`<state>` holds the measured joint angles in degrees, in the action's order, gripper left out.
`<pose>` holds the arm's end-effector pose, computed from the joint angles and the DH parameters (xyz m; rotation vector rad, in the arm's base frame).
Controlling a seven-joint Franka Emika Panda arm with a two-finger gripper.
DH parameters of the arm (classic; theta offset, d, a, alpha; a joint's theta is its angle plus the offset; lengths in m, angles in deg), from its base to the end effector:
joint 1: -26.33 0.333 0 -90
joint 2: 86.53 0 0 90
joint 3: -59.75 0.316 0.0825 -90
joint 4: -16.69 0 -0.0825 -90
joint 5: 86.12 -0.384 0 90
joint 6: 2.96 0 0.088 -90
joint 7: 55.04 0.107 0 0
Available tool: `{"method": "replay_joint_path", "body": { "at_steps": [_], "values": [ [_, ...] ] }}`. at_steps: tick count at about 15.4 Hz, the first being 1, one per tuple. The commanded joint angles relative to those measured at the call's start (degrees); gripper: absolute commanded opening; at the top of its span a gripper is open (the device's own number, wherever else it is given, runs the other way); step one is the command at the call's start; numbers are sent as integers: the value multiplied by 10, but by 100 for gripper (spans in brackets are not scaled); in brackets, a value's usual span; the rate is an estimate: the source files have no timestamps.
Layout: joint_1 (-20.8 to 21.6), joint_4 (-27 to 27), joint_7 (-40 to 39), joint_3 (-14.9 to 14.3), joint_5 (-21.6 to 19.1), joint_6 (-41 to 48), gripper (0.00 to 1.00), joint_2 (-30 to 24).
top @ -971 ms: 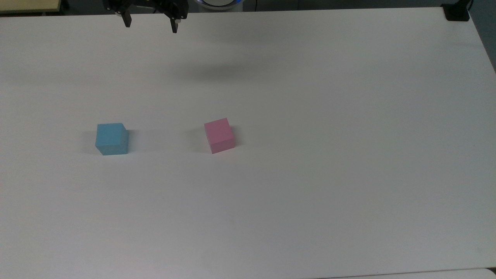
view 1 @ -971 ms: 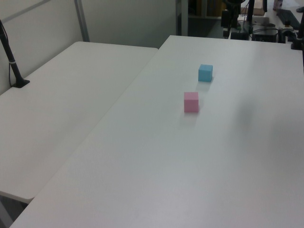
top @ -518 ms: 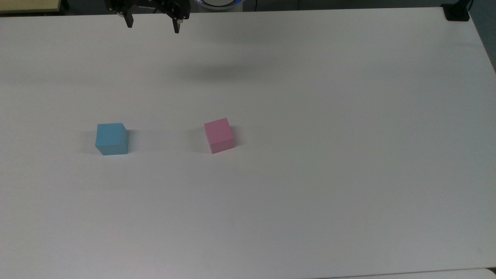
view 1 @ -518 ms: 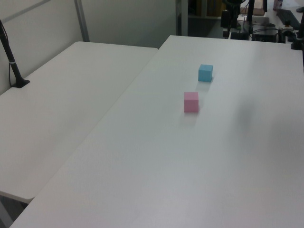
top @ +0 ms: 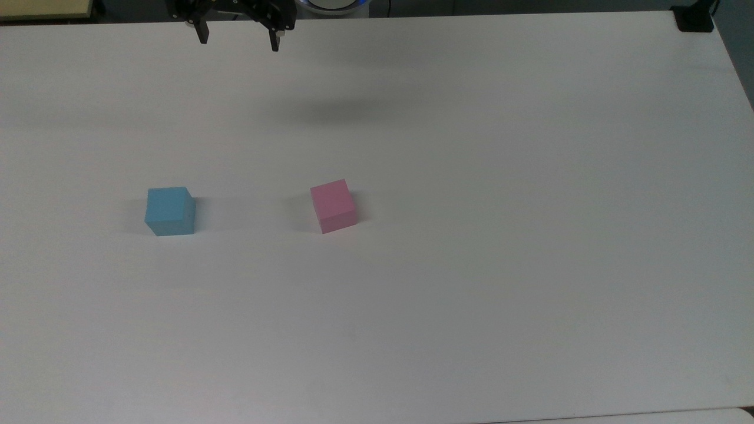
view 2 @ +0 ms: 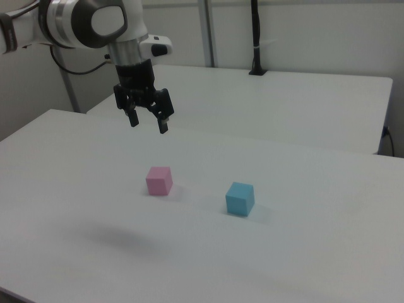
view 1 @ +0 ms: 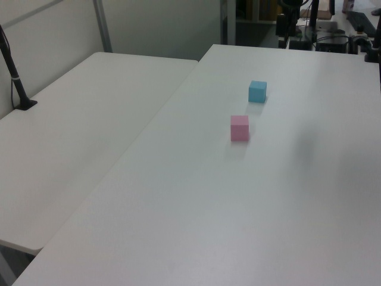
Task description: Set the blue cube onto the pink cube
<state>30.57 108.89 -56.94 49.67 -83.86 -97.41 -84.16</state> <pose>0.5693 -0.0602 0.5902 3.0936 -0.1014 -0.0071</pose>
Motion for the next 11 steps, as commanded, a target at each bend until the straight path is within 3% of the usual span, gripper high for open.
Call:
{"method": "replay_joint_path", "body": {
  "at_steps": [1,5,11],
  "values": [
    [1,11,0,-6,8,-27,100,-4],
    [-10,10,-32,-48,6,-85,100,7],
    [-19,15,-94,-100,6,-181,100,93]
  ]
}}
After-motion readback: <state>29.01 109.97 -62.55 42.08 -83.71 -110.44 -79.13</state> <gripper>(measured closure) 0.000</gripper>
